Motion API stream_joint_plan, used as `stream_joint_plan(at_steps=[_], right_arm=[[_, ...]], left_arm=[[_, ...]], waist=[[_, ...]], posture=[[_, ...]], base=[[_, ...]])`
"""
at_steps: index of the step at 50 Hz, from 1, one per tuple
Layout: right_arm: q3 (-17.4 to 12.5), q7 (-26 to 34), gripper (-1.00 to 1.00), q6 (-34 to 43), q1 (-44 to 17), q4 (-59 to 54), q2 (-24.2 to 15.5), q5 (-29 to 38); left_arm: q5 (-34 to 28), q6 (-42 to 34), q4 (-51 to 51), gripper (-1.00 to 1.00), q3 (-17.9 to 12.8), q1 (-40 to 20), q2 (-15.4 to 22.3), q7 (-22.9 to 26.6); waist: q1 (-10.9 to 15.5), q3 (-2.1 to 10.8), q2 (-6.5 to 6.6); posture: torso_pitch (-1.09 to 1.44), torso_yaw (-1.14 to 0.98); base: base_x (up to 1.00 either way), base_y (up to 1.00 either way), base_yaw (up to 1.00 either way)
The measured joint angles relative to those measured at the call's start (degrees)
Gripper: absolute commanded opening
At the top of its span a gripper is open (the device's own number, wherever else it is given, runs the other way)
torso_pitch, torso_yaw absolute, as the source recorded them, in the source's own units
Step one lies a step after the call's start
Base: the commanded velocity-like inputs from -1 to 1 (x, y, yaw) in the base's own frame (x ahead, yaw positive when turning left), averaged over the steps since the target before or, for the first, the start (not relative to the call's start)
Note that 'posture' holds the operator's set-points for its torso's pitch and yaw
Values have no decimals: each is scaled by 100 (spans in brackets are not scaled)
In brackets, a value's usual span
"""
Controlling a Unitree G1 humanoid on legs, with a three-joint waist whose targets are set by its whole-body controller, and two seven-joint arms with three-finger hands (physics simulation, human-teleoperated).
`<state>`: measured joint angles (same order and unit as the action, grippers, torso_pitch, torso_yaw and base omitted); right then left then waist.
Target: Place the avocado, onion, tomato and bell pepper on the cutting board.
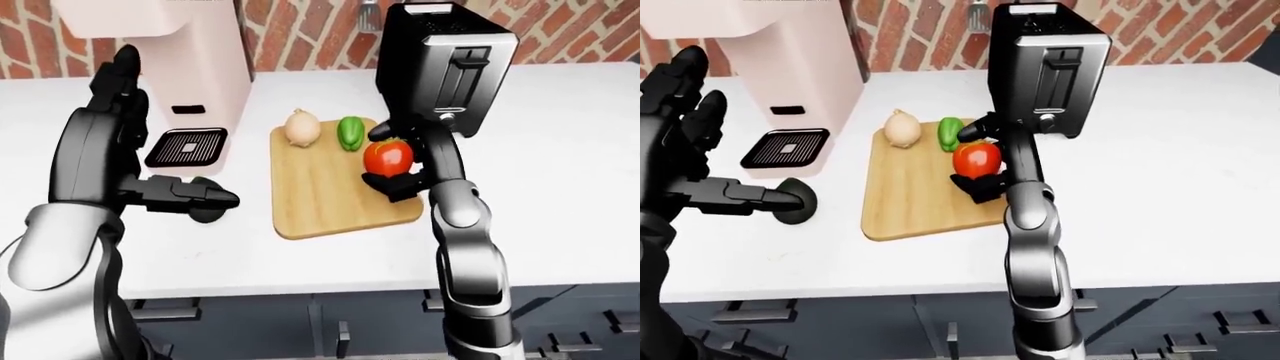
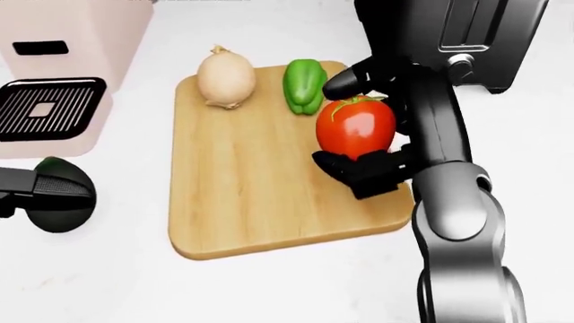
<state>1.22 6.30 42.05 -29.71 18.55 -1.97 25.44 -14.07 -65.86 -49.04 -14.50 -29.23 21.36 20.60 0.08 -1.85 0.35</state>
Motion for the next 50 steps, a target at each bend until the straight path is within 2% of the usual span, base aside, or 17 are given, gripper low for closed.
stream_joint_plan(at_steps=[4,7,16,23,24,25,29,37,41,45,50], right_arm=[[34,65,-11,80,124,145,42,-101],[60,104,8,115,176,219,41,-135],[98,150,40,64,300,241,66,-148],[92,207,81,100,320,368,47,-132],[86,211,97,107,323,389,45,-125],[82,219,100,120,327,414,40,-118],[27,317,100,327,389,778,-47,-81],[-138,867,100,1407,695,2810,-339,297],[-474,1063,100,1761,802,3449,-490,327],[-746,1076,100,2018,849,3713,-609,254],[-838,950,100,2076,877,3671,-710,44]], left_arm=[[23,5,-26,100,-23,51,-12,5],[29,14,-26,100,-41,83,-18,-5],[38,46,-9,100,-57,113,-9,-15],[70,-8,-43,100,-120,39,63,8],[72,-5,-42,100,-118,42,62,2],[74,1,-42,100,-116,51,60,-2],[104,26,-51,100,-134,123,35,-2],[171,1,-35,100,-176,145,8,-66],[239,-28,-21,100,-192,103,34,-87],[271,-132,-122,100,-261,141,115,-81],[277,-287,-512,100,-269,376,97,56]], waist=[[1,-10,9],[-1,-11,7],[-6,-2,3],[-1,9,5],[0,11,5],[0,12,5],[15,0,4],[29,-4,-43],[28,5,-63],[-1,-1,-52],[2,-7,-16]], posture=[[0,0],[0,0],[0,0],[0,0],[0,0],[0,0],[0,0],[0,0],[0,0],[0,0],[0,0]], base=[[0,0,0],[0,0,0],[0,0,0],[0,0,0],[0,0,0],[0,0,0],[0,0,0],[0,0,0],[0,0,0],[0,0,0],[0,0,0]])
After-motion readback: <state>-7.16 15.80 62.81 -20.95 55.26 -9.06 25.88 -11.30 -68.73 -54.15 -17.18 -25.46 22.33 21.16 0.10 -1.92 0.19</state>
